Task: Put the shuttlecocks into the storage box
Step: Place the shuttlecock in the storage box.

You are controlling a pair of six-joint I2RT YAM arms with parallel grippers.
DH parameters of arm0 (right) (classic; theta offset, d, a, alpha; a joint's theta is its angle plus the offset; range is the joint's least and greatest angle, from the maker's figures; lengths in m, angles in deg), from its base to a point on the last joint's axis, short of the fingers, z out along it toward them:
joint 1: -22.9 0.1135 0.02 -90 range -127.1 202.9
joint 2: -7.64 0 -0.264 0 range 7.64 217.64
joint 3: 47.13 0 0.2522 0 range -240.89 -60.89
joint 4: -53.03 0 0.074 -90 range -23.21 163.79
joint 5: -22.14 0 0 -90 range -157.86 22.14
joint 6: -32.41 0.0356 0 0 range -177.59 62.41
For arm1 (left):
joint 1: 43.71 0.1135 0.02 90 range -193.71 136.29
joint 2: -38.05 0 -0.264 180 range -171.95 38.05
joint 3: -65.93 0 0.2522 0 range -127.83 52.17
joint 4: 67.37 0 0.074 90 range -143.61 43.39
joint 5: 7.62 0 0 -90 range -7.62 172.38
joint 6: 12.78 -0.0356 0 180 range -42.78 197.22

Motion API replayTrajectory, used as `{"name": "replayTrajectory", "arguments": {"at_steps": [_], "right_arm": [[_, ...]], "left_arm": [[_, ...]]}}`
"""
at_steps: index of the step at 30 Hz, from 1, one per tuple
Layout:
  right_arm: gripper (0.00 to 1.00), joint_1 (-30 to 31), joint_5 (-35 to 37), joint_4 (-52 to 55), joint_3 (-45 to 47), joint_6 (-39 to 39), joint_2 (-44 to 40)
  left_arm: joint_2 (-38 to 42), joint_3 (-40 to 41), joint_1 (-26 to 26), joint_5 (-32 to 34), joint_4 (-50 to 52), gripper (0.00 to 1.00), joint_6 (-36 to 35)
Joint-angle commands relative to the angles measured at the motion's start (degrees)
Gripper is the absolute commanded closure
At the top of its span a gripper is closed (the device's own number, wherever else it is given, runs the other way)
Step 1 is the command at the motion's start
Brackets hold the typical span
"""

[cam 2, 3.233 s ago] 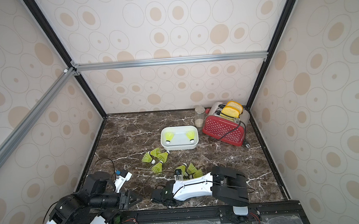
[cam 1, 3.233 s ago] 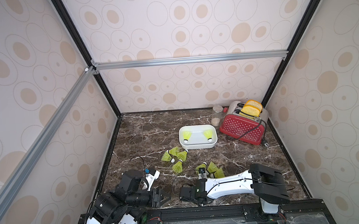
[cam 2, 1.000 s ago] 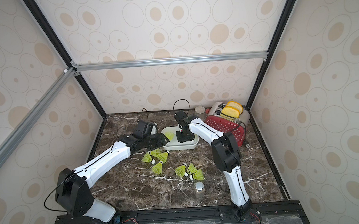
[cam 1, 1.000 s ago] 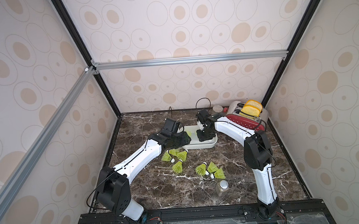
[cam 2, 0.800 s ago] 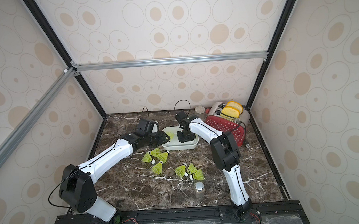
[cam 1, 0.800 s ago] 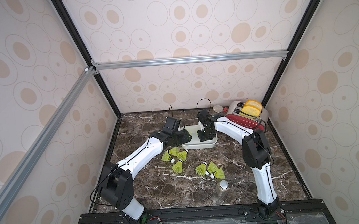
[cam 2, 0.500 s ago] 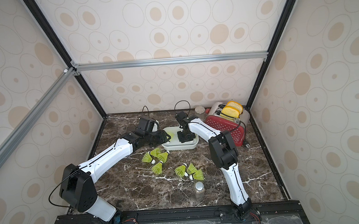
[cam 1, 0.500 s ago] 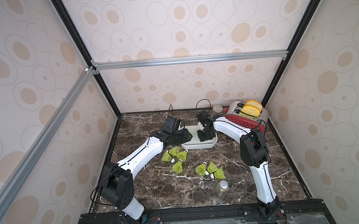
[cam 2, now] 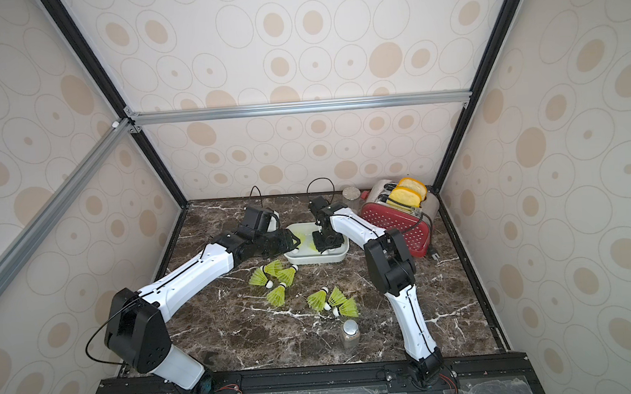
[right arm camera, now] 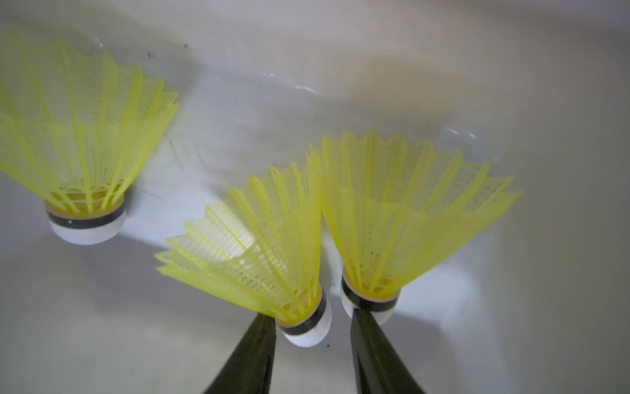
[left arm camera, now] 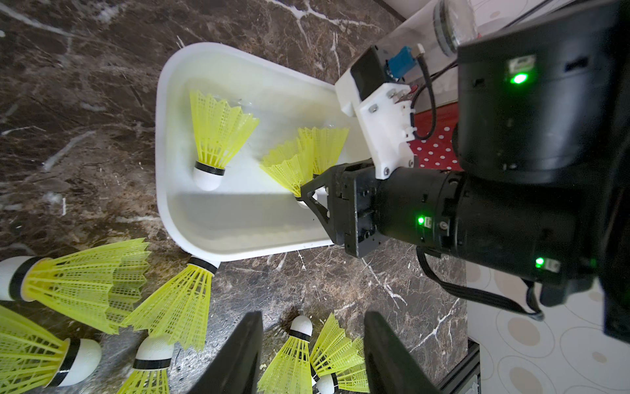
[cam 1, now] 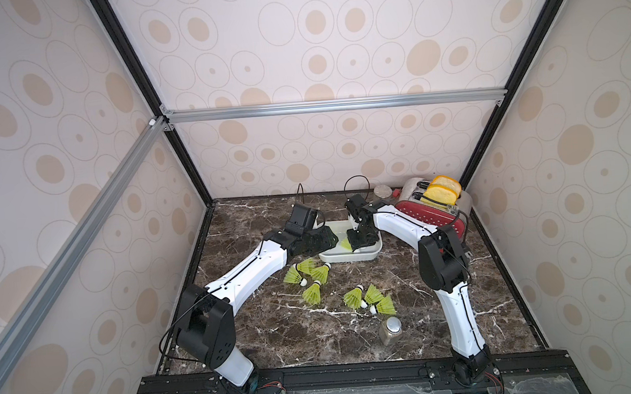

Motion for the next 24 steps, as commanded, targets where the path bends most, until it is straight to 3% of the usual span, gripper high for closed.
{"name": "replayTrajectory", "arguments": {"at_steps": [1, 12, 19, 24], "right_arm": [[0.58, -0.2, 1.2, 2.1, -1.2, 0.9, 0.8], [0.58, -0.2, 0.2, 1.4, -2.0, 1.1, 0.3], [0.53, 1.1, 1.1, -1.4, 2.3, -0.5, -4.8], [0.48, 2.1, 1.7, 0.6, 0.0, -1.7, -2.7]], "left_arm": [[-0.3, -2.0, 0.3, -0.6, 0.1, 0.49, 0.2], [0.7, -1.0, 0.3, -0.9, 0.3, 0.50, -0.1], [2.7, -0.2, 0.3, -0.4, 1.6, 0.50, -0.4], [3.5, 0.7, 0.3, -0.5, 1.7, 0.50, -0.3]]}}
